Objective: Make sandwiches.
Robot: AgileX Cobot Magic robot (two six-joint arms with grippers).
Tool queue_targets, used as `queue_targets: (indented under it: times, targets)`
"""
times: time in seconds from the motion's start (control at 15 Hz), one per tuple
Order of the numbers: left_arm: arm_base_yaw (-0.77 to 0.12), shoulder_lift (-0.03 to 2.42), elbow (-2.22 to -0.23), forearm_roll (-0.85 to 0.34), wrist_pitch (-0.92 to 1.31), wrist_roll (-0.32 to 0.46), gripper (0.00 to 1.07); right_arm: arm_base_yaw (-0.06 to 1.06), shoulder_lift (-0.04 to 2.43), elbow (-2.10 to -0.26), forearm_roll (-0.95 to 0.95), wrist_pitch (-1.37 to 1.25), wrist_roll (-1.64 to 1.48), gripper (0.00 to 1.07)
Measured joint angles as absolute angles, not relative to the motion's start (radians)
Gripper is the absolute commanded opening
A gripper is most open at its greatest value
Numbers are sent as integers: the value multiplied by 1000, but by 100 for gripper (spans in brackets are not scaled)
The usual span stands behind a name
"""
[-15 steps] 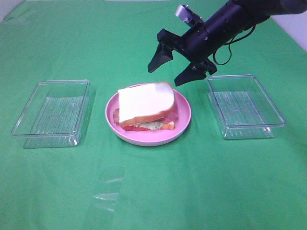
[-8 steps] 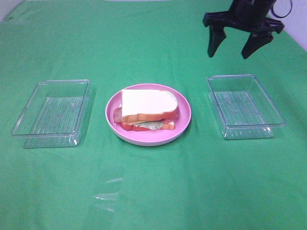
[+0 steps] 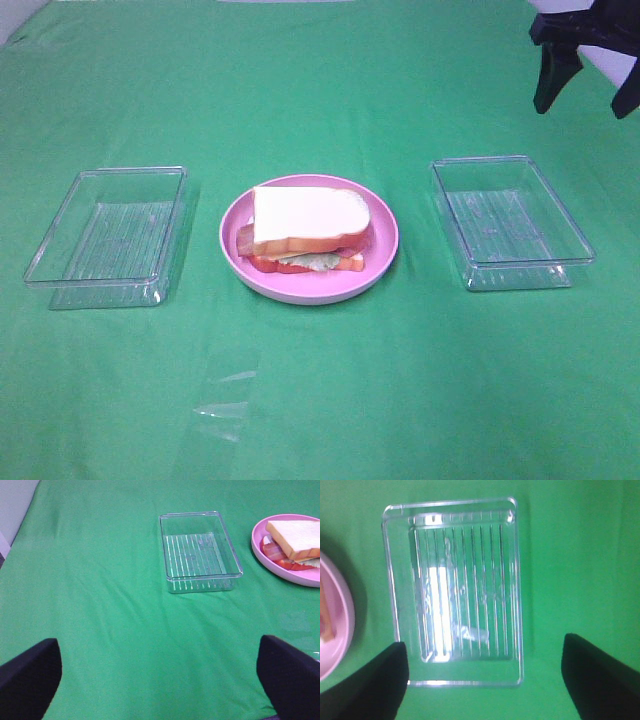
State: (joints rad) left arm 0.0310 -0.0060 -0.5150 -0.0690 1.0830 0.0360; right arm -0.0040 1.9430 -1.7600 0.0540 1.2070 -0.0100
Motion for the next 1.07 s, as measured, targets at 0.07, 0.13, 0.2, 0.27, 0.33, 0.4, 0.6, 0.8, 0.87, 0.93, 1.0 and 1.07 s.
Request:
queue_targets:
  times: [0.07, 0.13, 0.2, 0.27, 0.33, 0.4, 0.6, 0.8, 0.87, 0.93, 1.0, 1.07]
  targets:
    - [31, -6, -515, -69, 1083, 36, 98, -4, 1852, -1642, 50, 1207, -10, 80]
    - [31, -6, -515, -69, 1083, 36, 98, -4, 1760, -1532, 45, 1207, -10, 80]
    - [31, -6, -515, -69, 1083, 36, 98, -4, 1704, -1469, 44, 1207, -10, 80]
    - [31, -6, -515, -69, 1083, 36, 98, -4, 1599, -1355, 44, 1207, 0, 80]
    - [31, -6, -515, -69, 1083, 36, 98, -4, 1357, -1123, 44, 1181, 7, 80]
    - [31, -6, -515, -69, 1083, 36, 98, -4, 1230, -1015, 46, 1166, 10, 80]
    - [31, -6, -515, -69, 1083, 36, 98, -4, 948, -810, 47, 1156, 14, 80]
    - [31, -6, -515, -69, 1083, 36, 98, -4, 598, -650, 58, 1167, 14, 80]
    - [31, -6, -515, -69, 1083, 36, 98, -4, 480, -615, 57, 1177, 14, 80]
    - [31, -6, -515, -69, 1083, 36, 98, -4, 370, -587, 57, 1189, 14, 80]
    - [31, -6, -515, -69, 1083, 36, 98, -4, 240, -561, 57, 1204, 14, 80]
    - [31, -6, -515, -69, 1083, 36, 98, -4, 148, -545, 57, 1213, 14, 80]
